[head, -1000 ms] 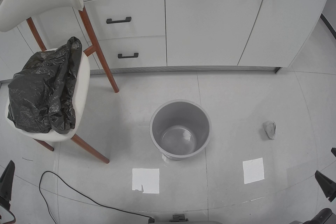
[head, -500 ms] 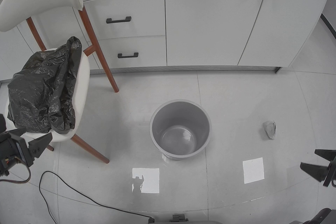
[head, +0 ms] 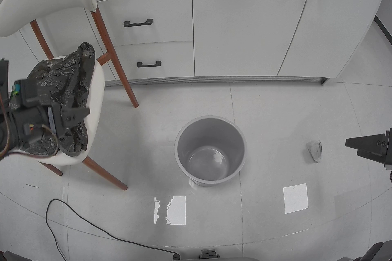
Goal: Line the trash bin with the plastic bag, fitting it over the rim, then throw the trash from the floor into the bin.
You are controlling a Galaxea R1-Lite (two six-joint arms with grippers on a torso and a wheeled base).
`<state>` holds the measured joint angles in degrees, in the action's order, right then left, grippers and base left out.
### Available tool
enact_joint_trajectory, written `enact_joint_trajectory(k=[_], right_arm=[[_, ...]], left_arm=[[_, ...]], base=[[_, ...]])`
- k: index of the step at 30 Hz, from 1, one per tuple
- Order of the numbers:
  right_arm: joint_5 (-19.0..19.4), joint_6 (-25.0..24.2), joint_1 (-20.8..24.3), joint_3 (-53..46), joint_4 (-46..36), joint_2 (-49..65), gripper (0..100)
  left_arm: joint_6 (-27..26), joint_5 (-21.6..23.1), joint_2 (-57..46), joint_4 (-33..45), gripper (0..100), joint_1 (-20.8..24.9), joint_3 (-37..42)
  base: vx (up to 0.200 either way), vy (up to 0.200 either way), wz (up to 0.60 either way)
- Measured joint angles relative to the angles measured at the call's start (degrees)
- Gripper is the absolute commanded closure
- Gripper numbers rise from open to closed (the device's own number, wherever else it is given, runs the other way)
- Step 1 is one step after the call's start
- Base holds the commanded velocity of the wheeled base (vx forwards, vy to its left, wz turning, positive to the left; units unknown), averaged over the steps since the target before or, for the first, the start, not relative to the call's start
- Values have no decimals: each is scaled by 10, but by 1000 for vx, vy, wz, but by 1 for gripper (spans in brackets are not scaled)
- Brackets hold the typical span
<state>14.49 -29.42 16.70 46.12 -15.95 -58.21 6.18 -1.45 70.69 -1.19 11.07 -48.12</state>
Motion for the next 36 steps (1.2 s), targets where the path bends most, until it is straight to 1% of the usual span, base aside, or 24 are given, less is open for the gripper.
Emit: enact_joint_trajectory(k=[2, 4, 9, 12, 15, 18, 21, 23, 28, 30, 33, 36], right_arm=[[0, -4, 10, 8, -4, -10, 0], [0, -4, 17, 13, -5, -18, 0], [-2, -1, 27, 23, 11, -36, 0], [-3, 0, 28, 28, 33, -46, 0], [-3, 1, 29, 37, 59, -55, 0], [-3, 1, 30, 49, 75, -66, 0], [-4, 3, 29, 63, 84, -80, 0], [-4, 9, 28, 69, 88, -90, 0], [-4, 35, 29, 75, 91, -111, 0], [-4, 38, 29, 76, 91, -118, 0], [-2, 38, 30, 81, 92, -125, 0], [-1, 39, 31, 87, 91, -131, 0]], left_arm=[[2, -1, 21, -36, 0, 5, -15], [2, -1, 35, -50, 0, 8, -20], [3, 1, 50, -33, 0, 10, -9], [3, 9, 54, -29, 0, -1, -18], [12, 34, 59, -20, 0, -21, -54], [39, 57, 66, 0, 0, -38, -100], [69, 71, 76, 18, 0, -51, -138], [76, 74, 85, 24, 0, -59, -154], [82, 73, 105, 29, 0, -66, -164], [83, 69, 112, 29, 0, -67, -166], [77, 45, 125, 22, 0, -66, -158], [73, 35, 136, 8, 0, -56, -153]], base=[[0, 100, 0], [0, 200, 0], [0, 200, 0], [0, 200, 0], [0, 200, 0], [0, 200, 0], [0, 200, 0], [0, 200, 0], [0, 200, 0], [0, 0, 0], [0, 0, 0], [0, 0, 0]])
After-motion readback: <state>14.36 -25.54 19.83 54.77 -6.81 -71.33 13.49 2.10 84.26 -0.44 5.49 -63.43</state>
